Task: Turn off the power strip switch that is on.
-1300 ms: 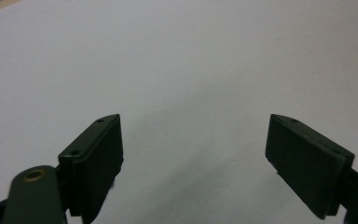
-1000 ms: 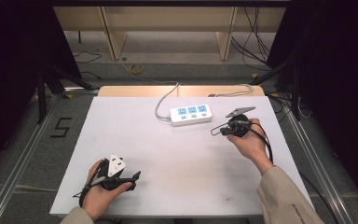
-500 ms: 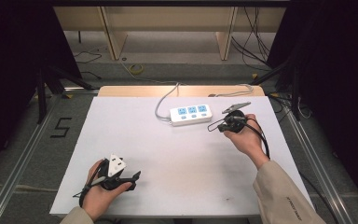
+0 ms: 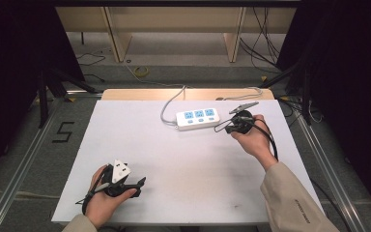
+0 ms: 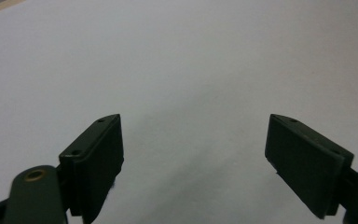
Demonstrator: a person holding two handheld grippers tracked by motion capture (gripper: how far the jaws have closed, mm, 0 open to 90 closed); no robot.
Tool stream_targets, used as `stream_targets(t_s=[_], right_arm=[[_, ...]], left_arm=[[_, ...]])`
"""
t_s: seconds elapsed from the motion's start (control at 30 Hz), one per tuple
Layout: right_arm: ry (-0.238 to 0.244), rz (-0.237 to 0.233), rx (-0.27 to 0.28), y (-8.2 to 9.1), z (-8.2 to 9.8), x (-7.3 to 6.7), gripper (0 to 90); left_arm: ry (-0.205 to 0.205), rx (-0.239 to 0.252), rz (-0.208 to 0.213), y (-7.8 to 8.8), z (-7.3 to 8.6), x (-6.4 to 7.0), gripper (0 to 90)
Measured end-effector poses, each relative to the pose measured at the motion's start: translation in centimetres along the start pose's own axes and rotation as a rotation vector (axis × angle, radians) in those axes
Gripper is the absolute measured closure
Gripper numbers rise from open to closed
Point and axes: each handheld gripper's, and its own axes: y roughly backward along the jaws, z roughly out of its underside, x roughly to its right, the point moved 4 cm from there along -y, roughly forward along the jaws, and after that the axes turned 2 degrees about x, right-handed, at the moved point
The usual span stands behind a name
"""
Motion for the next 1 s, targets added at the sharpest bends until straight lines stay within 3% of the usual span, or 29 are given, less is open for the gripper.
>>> stream_targets(t_s=[1.0], right_arm=[[-0.002, 0.012, -0.021, -1.0, -1.6, 0.5, 90.0]], left_arm=[[-0.006, 0.002, -0.001, 0.0, 0.0, 0.0, 19.0]])
